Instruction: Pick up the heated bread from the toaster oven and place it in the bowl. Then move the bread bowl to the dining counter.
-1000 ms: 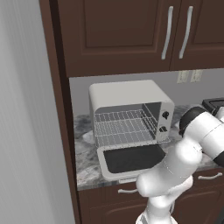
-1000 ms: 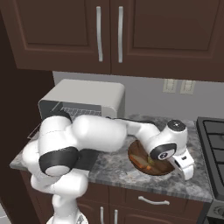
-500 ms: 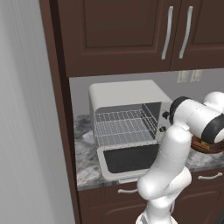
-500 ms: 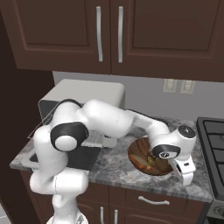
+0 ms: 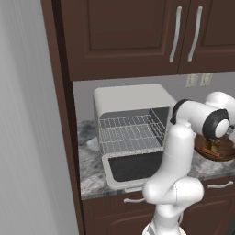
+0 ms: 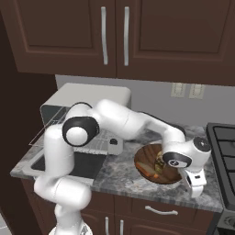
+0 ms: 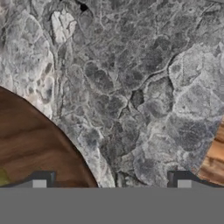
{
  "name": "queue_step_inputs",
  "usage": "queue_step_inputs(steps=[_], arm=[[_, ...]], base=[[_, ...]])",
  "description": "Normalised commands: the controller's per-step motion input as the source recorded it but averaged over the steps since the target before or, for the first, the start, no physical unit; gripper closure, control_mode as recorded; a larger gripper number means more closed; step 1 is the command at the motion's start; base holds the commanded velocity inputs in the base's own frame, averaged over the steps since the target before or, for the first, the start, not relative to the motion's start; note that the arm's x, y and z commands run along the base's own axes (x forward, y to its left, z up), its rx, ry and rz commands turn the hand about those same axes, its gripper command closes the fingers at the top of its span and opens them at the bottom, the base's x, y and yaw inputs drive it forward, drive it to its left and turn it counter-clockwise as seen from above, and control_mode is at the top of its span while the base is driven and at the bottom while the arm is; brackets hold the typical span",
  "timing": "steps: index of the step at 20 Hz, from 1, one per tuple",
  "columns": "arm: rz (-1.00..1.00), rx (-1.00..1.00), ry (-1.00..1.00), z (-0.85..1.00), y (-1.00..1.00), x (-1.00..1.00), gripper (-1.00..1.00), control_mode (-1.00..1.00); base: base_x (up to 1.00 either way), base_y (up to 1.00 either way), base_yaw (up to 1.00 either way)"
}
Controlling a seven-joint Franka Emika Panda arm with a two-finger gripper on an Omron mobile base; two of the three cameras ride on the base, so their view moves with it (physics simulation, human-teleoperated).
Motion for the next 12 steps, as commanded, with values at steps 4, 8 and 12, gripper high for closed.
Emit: queue_step_inputs(steps=[4, 8, 12], arm=[[-0.06, 0.03, -0.03, 0.01, 0.11, 0.06, -1.00, -1.00], [-0.01, 0.00, -0.03, 0.01, 0.21, 0.00, -1.00, -1.00], [0.00, 0.00, 0.00, -0.04, 0.24, 0.00, -1.00, -1.00]], base=[[0.00, 0.00, 0.00], [0.00, 0.00, 0.00], [0.00, 0.00, 0.00]])
